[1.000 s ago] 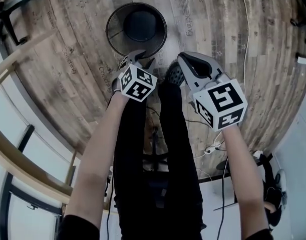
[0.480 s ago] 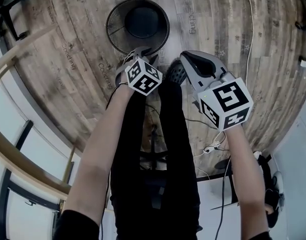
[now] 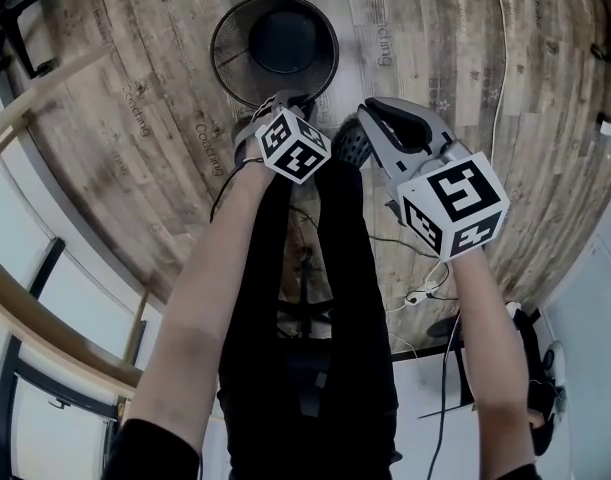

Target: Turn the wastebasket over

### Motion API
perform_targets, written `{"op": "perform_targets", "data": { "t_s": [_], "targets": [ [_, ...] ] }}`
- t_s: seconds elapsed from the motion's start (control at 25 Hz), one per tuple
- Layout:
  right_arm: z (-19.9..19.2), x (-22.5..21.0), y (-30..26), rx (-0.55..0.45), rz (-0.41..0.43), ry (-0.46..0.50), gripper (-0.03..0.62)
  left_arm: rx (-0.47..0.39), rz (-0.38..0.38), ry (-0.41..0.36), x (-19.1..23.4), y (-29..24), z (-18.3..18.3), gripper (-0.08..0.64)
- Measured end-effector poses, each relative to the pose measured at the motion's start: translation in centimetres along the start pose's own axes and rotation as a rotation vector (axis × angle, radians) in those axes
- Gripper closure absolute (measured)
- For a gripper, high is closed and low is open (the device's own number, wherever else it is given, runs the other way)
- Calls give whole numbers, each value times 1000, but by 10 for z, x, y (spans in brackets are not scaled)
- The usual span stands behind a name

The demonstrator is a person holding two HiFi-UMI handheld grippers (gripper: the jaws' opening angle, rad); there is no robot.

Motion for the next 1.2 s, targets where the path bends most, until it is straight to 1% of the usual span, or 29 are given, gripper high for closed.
{"op": "perform_targets", "data": {
  "t_s": [0.08,0.24,0.4,0.64,0.84,1.0,1.08,1.2],
  "targets": [
    [0,-1,1,-2,-5,-1,557,10,-6,7,0,0,2,502],
    [-1,-1,2,-5,-5,1,557,42,-26,-34,-2,0,5,508],
    [0,-1,2,-3,1,9,557,14,-49,-33,-6,9,10,514],
    [-3,-4,8,7,-23,-1,557,-69,-113,22,-16,29,20,517],
    [-3,-8,12,7,-48,-1,556,-141,-169,76,-13,46,25,518],
    [0,-7,13,9,-54,5,555,-214,-230,151,-7,53,25,518],
    [2,-8,13,7,-58,3,555,-253,-241,183,-3,54,25,520],
    [3,-9,11,8,-64,0,555,-284,-224,212,5,57,24,520]
  ]
}}
Point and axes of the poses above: the fingertips, and each gripper's own axes: y backward along the fingers, x to its left, z out of its top, the point moved 10 cm from there along y, backward along the fingers, and after that the axes turned 11 degrees about -z, right-handed, at the moved point
